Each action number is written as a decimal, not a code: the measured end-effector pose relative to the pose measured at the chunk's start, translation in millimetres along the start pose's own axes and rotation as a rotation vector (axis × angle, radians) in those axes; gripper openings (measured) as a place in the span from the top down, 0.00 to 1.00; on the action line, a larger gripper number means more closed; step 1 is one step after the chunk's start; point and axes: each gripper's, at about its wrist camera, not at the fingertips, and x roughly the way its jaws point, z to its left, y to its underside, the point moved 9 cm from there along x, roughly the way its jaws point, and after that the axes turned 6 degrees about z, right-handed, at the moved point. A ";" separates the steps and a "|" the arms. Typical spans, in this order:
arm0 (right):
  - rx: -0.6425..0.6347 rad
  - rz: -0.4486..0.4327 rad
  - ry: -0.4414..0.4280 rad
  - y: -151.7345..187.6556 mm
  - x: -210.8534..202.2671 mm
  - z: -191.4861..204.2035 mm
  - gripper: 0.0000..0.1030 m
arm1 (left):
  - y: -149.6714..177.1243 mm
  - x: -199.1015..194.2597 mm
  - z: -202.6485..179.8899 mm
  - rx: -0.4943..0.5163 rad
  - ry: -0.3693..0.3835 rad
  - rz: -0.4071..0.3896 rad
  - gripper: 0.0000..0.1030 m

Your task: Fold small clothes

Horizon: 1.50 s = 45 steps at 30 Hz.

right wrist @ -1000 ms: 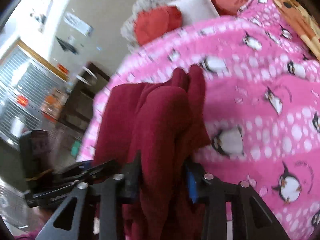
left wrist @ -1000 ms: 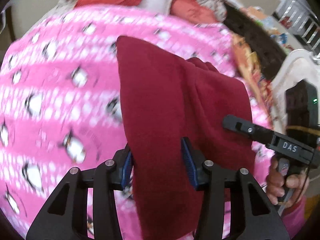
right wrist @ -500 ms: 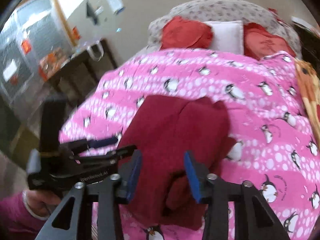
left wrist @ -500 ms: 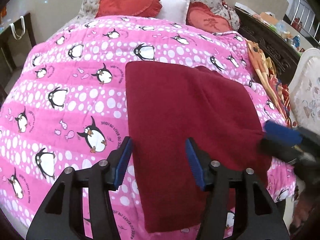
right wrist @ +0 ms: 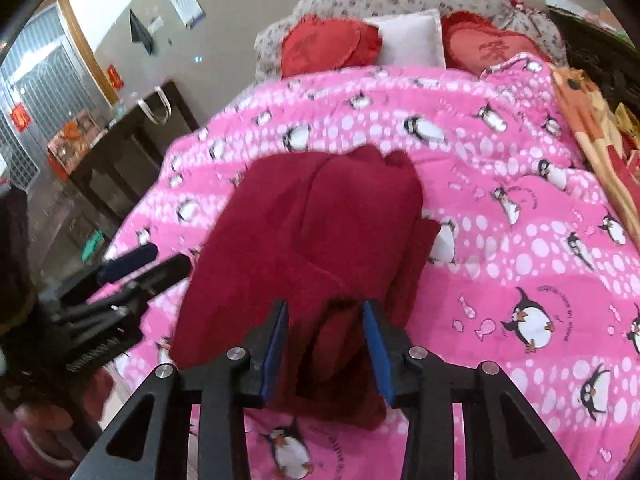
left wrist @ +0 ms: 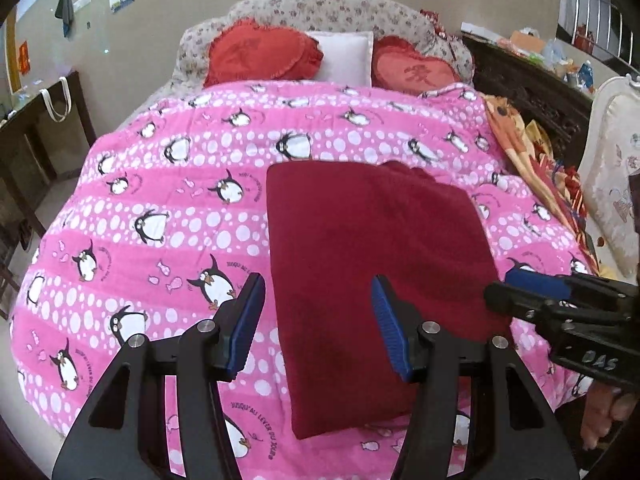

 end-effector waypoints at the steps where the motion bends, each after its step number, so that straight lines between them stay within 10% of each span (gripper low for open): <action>1: -0.004 -0.018 0.008 -1.1 -7.5 2.8 0.61 | -0.3 -2.7 -0.1 -0.001 -0.002 -0.008 0.46; 11: -0.018 -0.114 0.096 -8.8 -40.9 21.1 0.31 | 3.5 -18.6 -5.8 0.005 0.002 -0.037 0.46; 45: -0.002 -0.050 0.111 -1.6 -12.8 20.2 0.24 | 8.7 -2.4 0.8 -0.003 -0.030 -0.002 0.46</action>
